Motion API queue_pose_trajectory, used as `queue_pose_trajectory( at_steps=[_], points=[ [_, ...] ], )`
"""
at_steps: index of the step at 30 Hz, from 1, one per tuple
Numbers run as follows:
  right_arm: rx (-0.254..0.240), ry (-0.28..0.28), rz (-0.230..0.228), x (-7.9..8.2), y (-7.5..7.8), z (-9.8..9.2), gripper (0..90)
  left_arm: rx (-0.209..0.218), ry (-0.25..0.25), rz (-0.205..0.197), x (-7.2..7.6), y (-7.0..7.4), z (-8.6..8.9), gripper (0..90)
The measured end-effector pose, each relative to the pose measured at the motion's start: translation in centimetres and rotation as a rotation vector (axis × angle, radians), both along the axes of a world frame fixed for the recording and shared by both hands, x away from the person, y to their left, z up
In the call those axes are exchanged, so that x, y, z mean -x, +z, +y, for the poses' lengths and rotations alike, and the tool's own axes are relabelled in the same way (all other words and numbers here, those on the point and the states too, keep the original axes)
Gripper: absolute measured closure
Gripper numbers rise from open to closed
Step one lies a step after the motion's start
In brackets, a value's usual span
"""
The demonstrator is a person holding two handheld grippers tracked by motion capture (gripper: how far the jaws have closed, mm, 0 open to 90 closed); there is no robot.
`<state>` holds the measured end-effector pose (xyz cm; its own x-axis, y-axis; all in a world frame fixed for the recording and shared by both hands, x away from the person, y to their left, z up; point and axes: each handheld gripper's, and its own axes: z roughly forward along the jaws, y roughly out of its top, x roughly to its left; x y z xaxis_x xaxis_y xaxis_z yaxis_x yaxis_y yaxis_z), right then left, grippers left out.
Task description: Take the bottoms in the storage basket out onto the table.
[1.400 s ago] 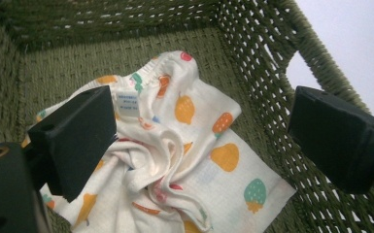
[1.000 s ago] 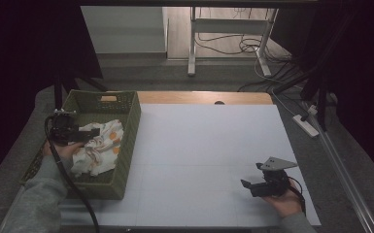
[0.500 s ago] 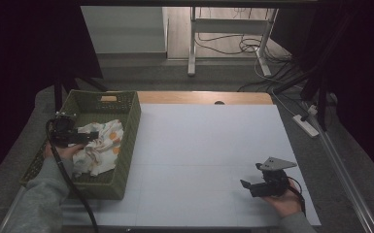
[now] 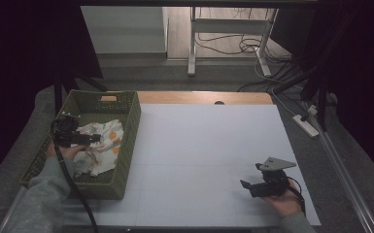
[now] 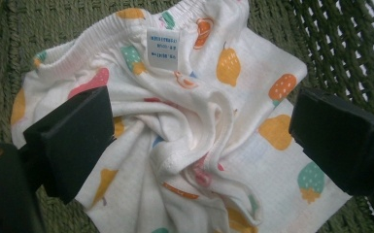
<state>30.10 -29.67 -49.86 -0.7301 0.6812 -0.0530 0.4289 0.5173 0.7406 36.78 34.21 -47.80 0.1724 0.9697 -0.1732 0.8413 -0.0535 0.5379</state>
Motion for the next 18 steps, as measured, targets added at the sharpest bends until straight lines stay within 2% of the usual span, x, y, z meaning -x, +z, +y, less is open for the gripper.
queue_pose_trajectory(
  at_steps=[4, 8, 12, 15, 18],
  points=[
    [0.002, 0.000, 0.004, -0.1, -0.1, 0.0, 12.8, -0.007, -0.019, 0.031, -0.6, -0.2, -0.2, 8.6],
    [0.004, 0.000, 0.006, 0.0, -0.1, 0.0, 12.8, -0.001, -0.019, 0.058, -1.1, -0.7, -0.4, 8.5],
    [0.008, 0.002, 0.007, 0.0, -0.1, 0.0, 12.8, -0.016, -0.023, 0.088, -1.3, -1.3, -0.4, 8.2],
    [0.011, 0.004, 0.007, 0.0, -0.1, 0.0, 12.8, 0.010, -0.025, 0.110, -1.3, -1.8, -0.4, 8.2],
    [0.009, 0.005, 0.006, 0.0, -0.1, 0.0, 12.8, -0.023, -0.033, 0.134, -1.5, -2.1, -0.6, 7.8]
  ],
)
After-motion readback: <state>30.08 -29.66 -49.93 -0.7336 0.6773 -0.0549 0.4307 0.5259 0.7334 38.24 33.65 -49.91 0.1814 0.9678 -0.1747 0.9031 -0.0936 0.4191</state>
